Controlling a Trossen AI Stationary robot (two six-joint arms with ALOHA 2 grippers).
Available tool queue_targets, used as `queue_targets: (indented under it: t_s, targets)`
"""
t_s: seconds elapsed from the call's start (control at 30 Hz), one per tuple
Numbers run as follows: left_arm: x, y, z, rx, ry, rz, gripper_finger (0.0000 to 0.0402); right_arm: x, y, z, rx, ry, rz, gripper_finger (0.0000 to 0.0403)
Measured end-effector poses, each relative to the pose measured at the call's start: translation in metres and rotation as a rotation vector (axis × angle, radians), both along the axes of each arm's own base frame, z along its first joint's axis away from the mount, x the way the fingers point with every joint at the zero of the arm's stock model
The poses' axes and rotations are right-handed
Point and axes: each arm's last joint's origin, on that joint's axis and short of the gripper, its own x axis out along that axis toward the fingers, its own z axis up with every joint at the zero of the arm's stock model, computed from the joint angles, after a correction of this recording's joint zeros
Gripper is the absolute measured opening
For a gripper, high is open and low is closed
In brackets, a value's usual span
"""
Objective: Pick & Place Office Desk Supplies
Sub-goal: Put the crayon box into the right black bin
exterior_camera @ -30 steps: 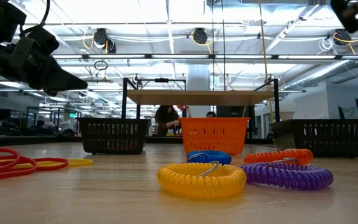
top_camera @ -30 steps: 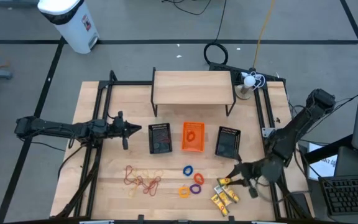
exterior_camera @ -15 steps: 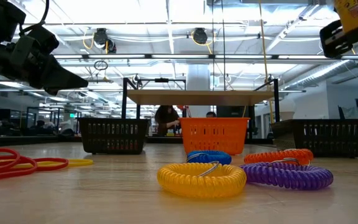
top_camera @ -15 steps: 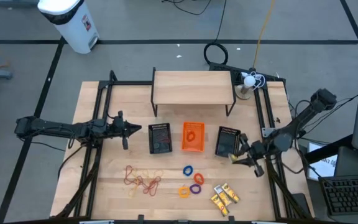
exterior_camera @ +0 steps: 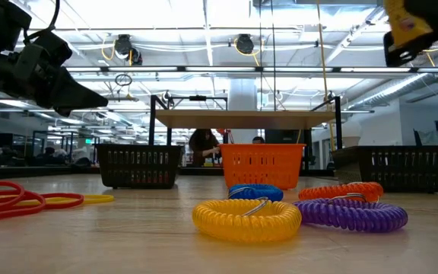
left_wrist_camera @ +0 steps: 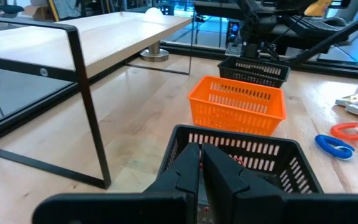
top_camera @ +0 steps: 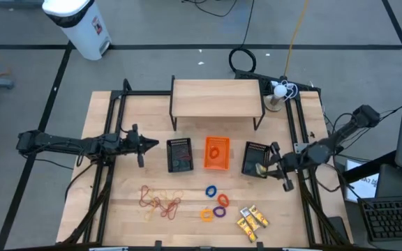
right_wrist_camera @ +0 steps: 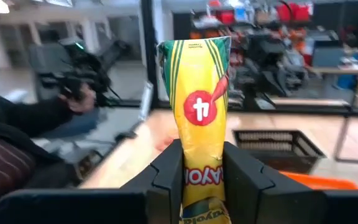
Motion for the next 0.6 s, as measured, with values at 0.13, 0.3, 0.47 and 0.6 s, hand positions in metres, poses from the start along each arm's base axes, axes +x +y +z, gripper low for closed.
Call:
queue_targets:
  t_s: [0.13,0.3,0.47,0.6]
  targets:
    - [0.000,0.000,0.000,0.000,-0.001,0.017,0.0019,0.011,-0.006,0.017,-0.040,0.231,-0.160,0.0078]
    - [0.000,0.001,0.000,0.000,-0.002,0.018,0.0019,0.022,-0.018,0.021,-0.036,0.582,-0.373,0.0076]
    - [0.000,0.001,0.000,0.000,-0.002,0.019,0.0019,0.039,-0.029,0.004,0.064,0.765,-0.528,0.0076]
    - [0.000,0.001,0.000,-0.004,-0.002,0.019,0.0019,0.050,-0.034,-0.012,0.124,0.887,-0.553,0.0075]
